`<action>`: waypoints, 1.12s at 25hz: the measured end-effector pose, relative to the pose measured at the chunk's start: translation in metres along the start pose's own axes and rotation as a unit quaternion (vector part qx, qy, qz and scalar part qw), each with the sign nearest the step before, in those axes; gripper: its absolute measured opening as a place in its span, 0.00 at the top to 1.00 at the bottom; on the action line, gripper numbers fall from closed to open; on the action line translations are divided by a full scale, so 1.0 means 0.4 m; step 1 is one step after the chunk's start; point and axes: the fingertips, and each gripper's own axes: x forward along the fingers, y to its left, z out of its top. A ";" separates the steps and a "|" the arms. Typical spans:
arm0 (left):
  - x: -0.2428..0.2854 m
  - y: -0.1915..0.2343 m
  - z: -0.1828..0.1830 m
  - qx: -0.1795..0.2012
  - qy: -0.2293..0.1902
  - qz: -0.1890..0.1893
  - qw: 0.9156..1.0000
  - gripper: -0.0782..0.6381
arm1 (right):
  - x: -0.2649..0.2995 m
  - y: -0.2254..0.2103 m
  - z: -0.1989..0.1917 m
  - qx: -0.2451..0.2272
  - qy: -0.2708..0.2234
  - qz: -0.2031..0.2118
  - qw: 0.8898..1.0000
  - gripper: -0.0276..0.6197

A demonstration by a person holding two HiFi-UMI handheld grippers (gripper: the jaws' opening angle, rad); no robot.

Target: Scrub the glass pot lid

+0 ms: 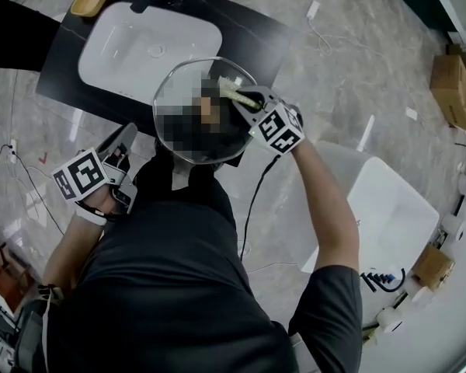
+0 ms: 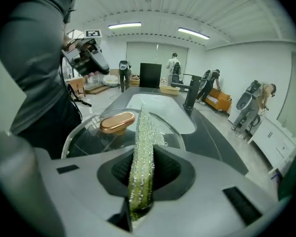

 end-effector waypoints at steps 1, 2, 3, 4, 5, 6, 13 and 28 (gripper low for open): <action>0.013 -0.011 -0.002 0.006 0.007 -0.005 1.000 0.79 | -0.006 0.024 -0.007 0.013 -0.008 0.002 1.000 0.87; 0.026 -0.021 -0.004 0.011 0.014 -0.010 1.000 0.79 | -0.012 0.049 -0.013 0.025 -0.014 0.002 1.000 0.87; 0.037 -0.030 -0.007 0.017 0.021 -0.014 1.000 0.79 | -0.020 0.073 -0.020 0.035 -0.019 0.000 0.999 0.87; 0.048 -0.039 -0.010 0.022 0.029 -0.018 0.999 0.79 | -0.029 0.097 -0.026 0.046 -0.023 -0.003 0.999 0.87; 0.059 -0.050 -0.012 0.028 0.036 -0.021 0.999 0.79 | -0.039 0.120 -0.033 0.057 -0.028 -0.008 0.998 0.87; 0.068 -0.063 -0.014 0.035 0.042 -0.025 0.998 0.79 | -0.048 0.143 -0.038 0.068 -0.033 -0.014 0.997 0.87; 0.121 -0.135 -0.035 0.075 0.089 -0.055 0.992 0.79 | -0.078 0.284 -0.039 0.154 -0.064 -0.055 0.984 0.87; 0.115 -0.126 0.062 0.062 0.115 -0.104 0.986 0.79 | 0.075 0.451 0.207 0.299 -0.066 -0.054 0.950 0.87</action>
